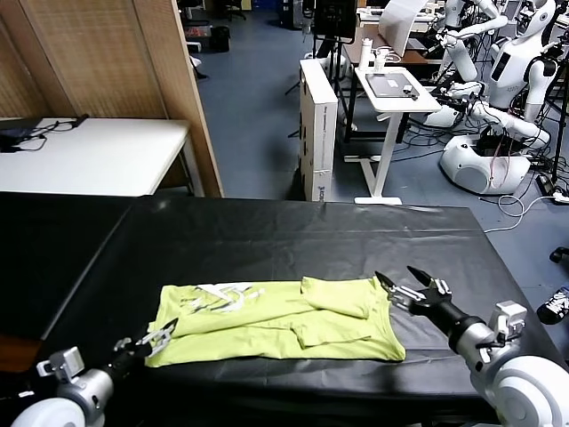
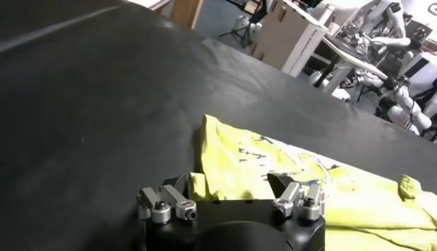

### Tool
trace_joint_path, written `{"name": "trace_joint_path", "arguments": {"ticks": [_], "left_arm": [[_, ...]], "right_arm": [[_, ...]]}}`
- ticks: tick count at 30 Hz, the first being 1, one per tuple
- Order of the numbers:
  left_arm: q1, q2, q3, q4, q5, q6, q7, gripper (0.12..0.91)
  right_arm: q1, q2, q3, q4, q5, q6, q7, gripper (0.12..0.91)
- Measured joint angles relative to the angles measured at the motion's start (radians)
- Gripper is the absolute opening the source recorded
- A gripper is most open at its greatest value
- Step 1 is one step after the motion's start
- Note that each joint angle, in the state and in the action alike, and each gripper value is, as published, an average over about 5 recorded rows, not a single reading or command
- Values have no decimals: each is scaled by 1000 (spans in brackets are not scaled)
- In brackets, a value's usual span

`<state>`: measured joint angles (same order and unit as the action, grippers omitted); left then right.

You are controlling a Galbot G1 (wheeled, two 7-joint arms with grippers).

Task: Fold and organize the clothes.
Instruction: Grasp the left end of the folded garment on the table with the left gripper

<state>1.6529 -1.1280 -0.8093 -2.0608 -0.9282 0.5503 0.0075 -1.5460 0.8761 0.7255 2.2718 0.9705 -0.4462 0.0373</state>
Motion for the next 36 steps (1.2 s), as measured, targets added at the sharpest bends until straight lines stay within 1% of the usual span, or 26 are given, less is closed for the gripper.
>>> {"name": "trace_joint_path", "arguments": {"ticks": [11,21,24,25,28,29,31,32,35,36], "left_arm": [[-16,3,-3,28,5,-19,2,907],[-7,-18,15,11,2,-17,7,906],[-8,-18,16,14,2,-16,9,865],[-8,-18,16,15,1,-17,9,833],[-7,-19,15,18,0,-17,8,684],[-5,-19,15,19,-1,-17,7,611],[-3,-21,16,18,-1,-16,5,498],[-2,-21,17,18,-2,-15,5,422],[-2,-22,18,15,-2,-13,3,256],[-2,-22,19,14,-2,-13,2,217]], "right_arm": [[-11,3,3,6,-4,-1,3,907],[-8,0,3,10,-4,-2,4,907],[-10,1,2,13,-5,-2,4,907],[-11,2,2,14,-5,-2,4,907],[-14,2,2,16,-9,-2,4,907],[-15,3,2,16,-10,-2,4,907],[-13,3,-1,17,-15,-2,4,907],[-12,4,-3,17,-18,-2,4,907],[-9,5,-7,17,-23,-2,3,907],[-9,5,-8,16,-24,-1,3,907]]}}
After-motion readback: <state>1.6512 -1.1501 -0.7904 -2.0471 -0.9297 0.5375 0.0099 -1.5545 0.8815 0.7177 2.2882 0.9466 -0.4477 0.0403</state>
